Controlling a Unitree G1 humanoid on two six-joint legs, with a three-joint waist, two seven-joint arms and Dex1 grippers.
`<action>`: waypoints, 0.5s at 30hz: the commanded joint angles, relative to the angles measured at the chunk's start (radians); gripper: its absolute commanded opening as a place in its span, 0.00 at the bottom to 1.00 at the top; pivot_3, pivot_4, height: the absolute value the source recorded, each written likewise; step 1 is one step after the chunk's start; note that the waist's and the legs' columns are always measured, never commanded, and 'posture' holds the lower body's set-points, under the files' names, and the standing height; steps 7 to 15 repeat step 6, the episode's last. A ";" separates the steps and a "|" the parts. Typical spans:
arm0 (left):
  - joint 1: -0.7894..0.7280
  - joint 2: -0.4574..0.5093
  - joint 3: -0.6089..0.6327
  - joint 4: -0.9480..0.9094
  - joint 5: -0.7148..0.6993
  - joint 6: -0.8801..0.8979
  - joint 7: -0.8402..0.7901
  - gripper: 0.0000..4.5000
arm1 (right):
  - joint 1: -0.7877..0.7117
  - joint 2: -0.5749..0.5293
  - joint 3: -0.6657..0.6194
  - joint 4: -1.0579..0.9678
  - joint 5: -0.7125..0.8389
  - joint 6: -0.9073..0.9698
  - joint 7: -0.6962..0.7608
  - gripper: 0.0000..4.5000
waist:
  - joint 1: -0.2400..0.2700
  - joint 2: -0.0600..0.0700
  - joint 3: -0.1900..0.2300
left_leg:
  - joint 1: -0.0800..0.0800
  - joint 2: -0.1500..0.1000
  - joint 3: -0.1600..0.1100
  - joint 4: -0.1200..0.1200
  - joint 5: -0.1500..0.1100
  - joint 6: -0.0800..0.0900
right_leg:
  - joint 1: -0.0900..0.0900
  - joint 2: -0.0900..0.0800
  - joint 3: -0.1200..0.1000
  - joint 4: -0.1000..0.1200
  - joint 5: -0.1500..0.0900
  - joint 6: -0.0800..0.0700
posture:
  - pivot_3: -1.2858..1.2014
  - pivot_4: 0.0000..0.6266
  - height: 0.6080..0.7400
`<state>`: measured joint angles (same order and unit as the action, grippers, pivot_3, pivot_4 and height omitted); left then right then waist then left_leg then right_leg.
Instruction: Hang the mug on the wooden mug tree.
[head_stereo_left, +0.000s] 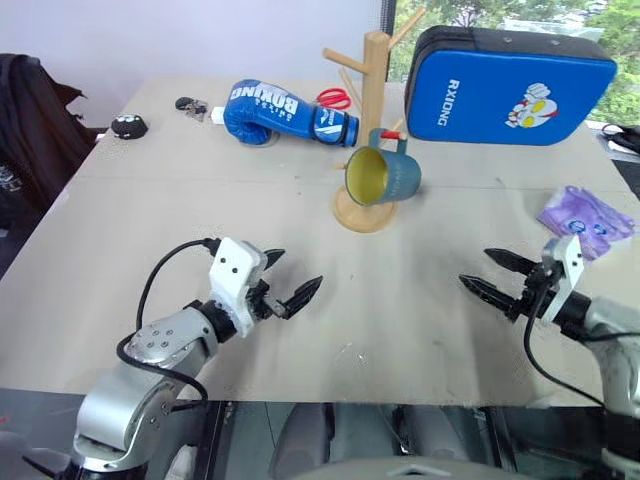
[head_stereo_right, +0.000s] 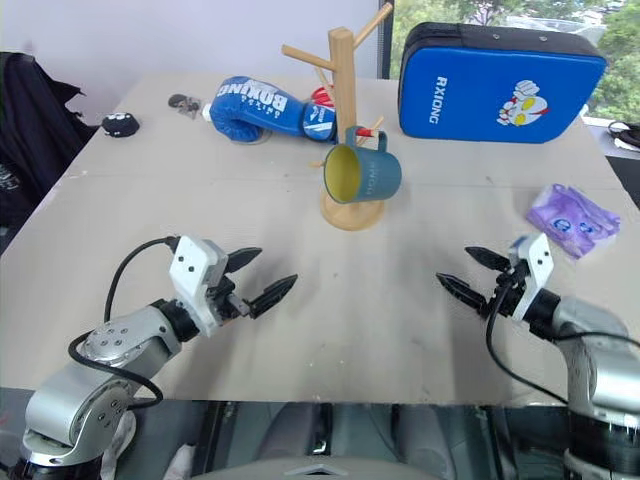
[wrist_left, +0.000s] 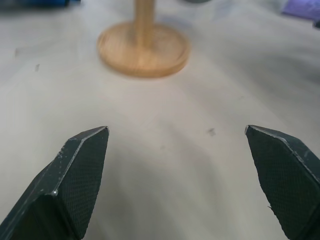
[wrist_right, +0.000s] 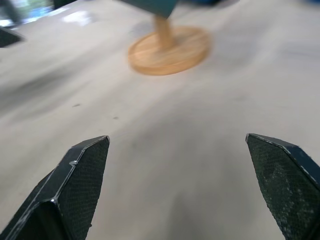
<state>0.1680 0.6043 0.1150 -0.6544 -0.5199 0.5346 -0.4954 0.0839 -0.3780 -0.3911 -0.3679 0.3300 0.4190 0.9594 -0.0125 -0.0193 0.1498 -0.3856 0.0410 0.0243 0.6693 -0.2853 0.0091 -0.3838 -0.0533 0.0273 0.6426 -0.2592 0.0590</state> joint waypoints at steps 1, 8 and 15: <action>0.083 -0.007 -0.005 0.053 0.076 -0.134 -0.057 1.00 | 0.106 0.024 0.016 0.000 -0.034 -0.175 -0.033 0.99 | -0.002 -0.002 0.000 | 0.006 0.001 0.000 -0.001 0.000 0.000 | 0.007 0.001 -0.001 -0.001 -0.002 -0.004 | 0.52 0.24 0.98; 0.157 -0.025 -0.034 0.120 0.162 -0.277 -0.105 1.00 | 0.165 0.008 0.038 0.065 -0.036 -0.295 -0.051 0.99 | -0.001 -0.002 0.000 | 0.007 0.001 0.000 0.000 0.000 0.000 | 0.007 0.000 0.001 0.000 -0.002 -0.004 | 0.52 0.24 0.98; 0.157 -0.025 -0.034 0.120 0.162 -0.277 -0.105 1.00 | 0.165 0.008 0.038 0.065 -0.036 -0.295 -0.051 0.99 | -0.001 -0.002 0.000 | 0.007 0.001 0.000 0.000 0.000 0.000 | 0.007 0.000 0.001 0.000 -0.002 -0.004 | 0.52 0.24 0.98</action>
